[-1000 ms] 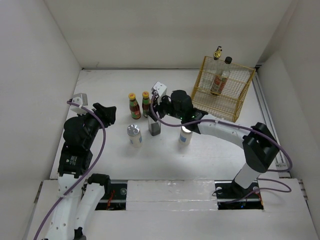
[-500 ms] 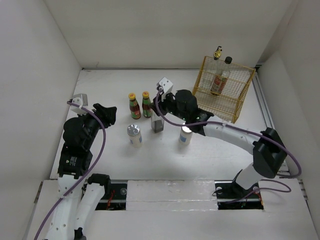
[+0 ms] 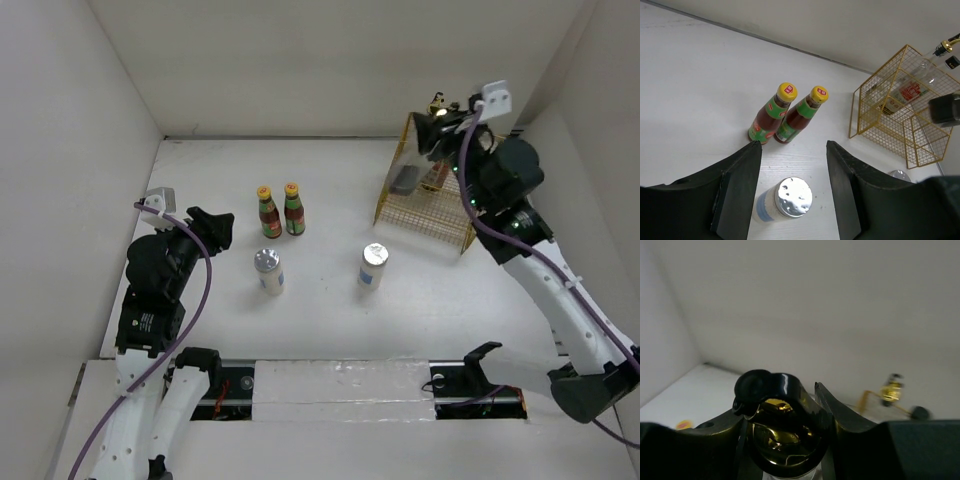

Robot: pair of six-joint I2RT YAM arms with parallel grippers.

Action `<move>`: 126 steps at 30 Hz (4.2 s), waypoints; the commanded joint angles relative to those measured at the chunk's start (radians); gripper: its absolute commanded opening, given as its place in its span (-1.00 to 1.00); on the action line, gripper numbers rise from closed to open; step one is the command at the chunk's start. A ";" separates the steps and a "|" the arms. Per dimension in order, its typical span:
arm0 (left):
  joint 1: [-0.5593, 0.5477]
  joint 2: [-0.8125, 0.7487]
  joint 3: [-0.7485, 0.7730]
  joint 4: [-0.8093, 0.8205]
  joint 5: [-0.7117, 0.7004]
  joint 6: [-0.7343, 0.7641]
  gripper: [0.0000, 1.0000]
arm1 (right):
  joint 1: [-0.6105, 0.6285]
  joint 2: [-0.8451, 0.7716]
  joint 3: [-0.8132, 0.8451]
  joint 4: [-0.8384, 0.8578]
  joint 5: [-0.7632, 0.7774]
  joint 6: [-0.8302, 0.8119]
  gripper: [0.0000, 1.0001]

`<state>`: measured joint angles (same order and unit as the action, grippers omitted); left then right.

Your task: Organize the condiment bottles

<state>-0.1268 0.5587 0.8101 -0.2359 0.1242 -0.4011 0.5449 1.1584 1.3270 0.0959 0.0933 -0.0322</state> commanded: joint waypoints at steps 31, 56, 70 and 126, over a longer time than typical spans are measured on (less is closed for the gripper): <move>0.006 0.030 -0.008 0.044 0.037 0.004 0.03 | -0.675 0.489 0.656 -0.087 -0.202 -0.009 -1.00; 0.006 0.020 0.001 0.044 0.017 0.004 0.03 | -0.685 0.527 0.209 0.099 -0.254 0.068 -1.00; 0.006 0.021 0.001 0.044 0.017 0.004 0.03 | -0.685 0.551 0.230 0.031 -0.233 0.098 0.30; 0.006 0.023 0.001 0.044 0.029 -0.005 -0.18 | 0.136 -0.054 -0.220 -0.288 0.312 0.149 -0.35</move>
<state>-0.1268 0.5915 0.8101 -0.2291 0.1379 -0.4026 0.7582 1.1732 0.9348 -0.2928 0.3573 0.1883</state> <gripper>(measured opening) 0.411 0.661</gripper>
